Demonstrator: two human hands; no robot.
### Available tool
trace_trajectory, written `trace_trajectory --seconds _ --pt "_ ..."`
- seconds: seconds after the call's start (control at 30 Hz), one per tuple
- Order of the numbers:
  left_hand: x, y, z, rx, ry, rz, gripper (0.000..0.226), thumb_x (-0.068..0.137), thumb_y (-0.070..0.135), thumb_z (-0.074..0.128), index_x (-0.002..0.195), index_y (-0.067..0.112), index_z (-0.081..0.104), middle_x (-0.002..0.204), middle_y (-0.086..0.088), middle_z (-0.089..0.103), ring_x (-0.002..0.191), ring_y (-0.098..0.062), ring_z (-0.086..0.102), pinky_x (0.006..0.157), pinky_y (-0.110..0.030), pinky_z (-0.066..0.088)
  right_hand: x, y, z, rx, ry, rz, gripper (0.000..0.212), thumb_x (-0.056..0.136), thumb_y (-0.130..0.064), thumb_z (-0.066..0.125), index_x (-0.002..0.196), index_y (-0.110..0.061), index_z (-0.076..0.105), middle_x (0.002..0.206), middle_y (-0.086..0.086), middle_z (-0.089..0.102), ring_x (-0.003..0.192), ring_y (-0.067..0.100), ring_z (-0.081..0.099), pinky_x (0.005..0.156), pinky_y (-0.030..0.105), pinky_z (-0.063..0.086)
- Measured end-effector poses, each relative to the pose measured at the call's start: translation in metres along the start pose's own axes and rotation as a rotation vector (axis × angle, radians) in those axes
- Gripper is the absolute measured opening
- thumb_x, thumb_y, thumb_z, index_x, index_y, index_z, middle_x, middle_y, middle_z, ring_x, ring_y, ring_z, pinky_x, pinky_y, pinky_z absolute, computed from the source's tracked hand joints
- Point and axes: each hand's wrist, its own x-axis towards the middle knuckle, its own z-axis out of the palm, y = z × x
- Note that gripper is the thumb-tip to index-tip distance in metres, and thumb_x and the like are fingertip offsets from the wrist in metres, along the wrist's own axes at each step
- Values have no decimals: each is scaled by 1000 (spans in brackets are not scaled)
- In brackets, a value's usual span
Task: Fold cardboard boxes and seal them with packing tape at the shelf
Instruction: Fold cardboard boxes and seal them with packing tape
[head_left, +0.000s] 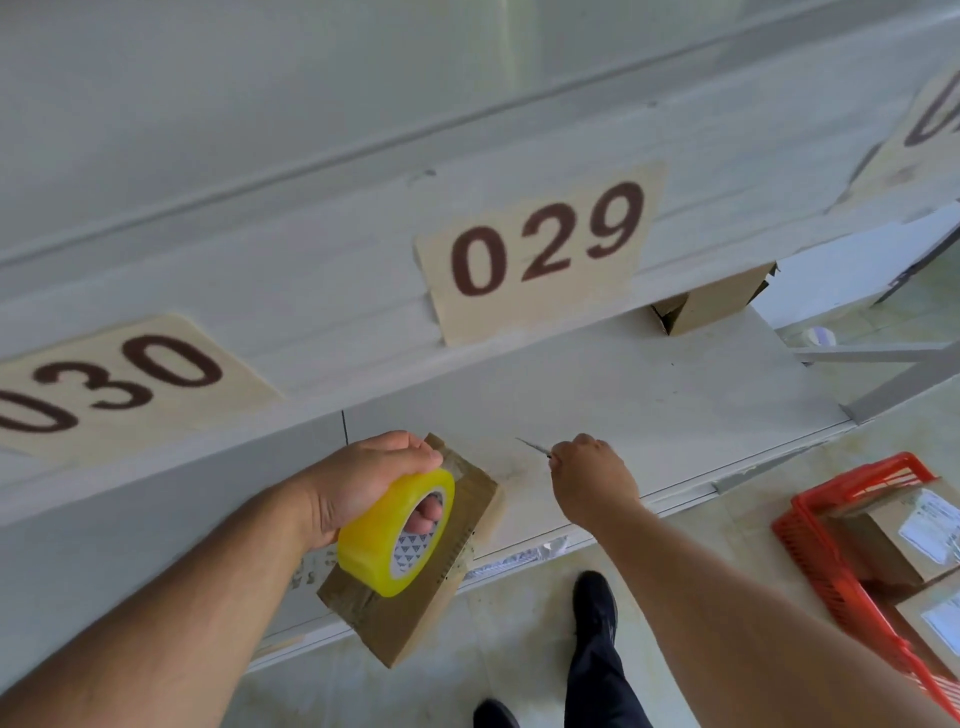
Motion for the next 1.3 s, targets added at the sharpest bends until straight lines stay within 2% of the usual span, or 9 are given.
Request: trace_trajectory --seconds 0.13,0.27,0.5,0.63,0.8,0.93,1.07,1.2,1.3 --pt "-1 3 3 12 9 -8 38 99 27 66 125 -1 57 99 -31 72 82 -37 70 86 -47 60 -4 -24 -3 298 136 -102 43 105 -50 48 134 -23 65 132 0 64 123 23 57 100 37 48" --pt "-2 5 2 22 10 10 34 100 26 65 122 1 59 103 -31 73 90 -38 72 98 -53 57 -12 -79 -10 705 -109 -218 46 99 -61 55 128 -28 71 118 -6 73 107 16 68 91 34 54" --pt "-9 -4 3 117 44 115 26 101 24 64 115 2 62 100 -25 75 89 -33 75 81 -41 63 7 -93 6 614 -197 -77 57 87 -78 60 116 -33 76 97 -4 74 86 17 68 71 32 53" --pt "-20 -30 -1 -97 160 190 25 101 21 62 114 0 61 99 -31 72 86 -35 73 84 -44 62 -2 -84 2 540 -145 -129 63 95 -79 42 100 -26 77 76 -9 68 76 17 65 66 31 50" --pt "-25 -46 3 -428 345 227 29 100 27 63 113 2 63 79 -24 70 64 -27 67 67 -36 61 -9 -94 -5 217 -30 -164 59 101 -73 32 111 -32 73 97 -4 73 94 25 68 83 37 57" --pt "-41 -51 4 -841 478 170 26 97 28 65 76 12 66 57 -7 61 44 -13 59 46 -21 52 -41 -90 -11 251 166 -128 64 103 -67 36 149 -24 49 146 1 57 135 26 48 112 42 39" --pt "-64 -66 -13 -1037 616 248 27 94 25 67 68 19 65 58 -2 57 50 -14 58 48 -22 53 -119 -112 25 236 563 -397 40 88 -40 61 122 -20 64 127 0 62 114 29 58 97 43 50" --pt "-97 -80 -36 -1109 790 339 30 99 19 61 70 17 67 53 4 61 48 -10 59 44 -17 51 -159 -141 69 -16 400 -621 68 81 -71 55 125 -21 66 133 1 65 124 27 59 104 47 52" --pt "-120 -92 -48 -1032 853 372 21 99 14 60 80 18 68 55 6 65 46 -7 63 43 -19 53 -147 -131 78 -277 273 -714 63 80 -63 62 132 -28 64 143 -2 62 138 25 55 111 51 47"
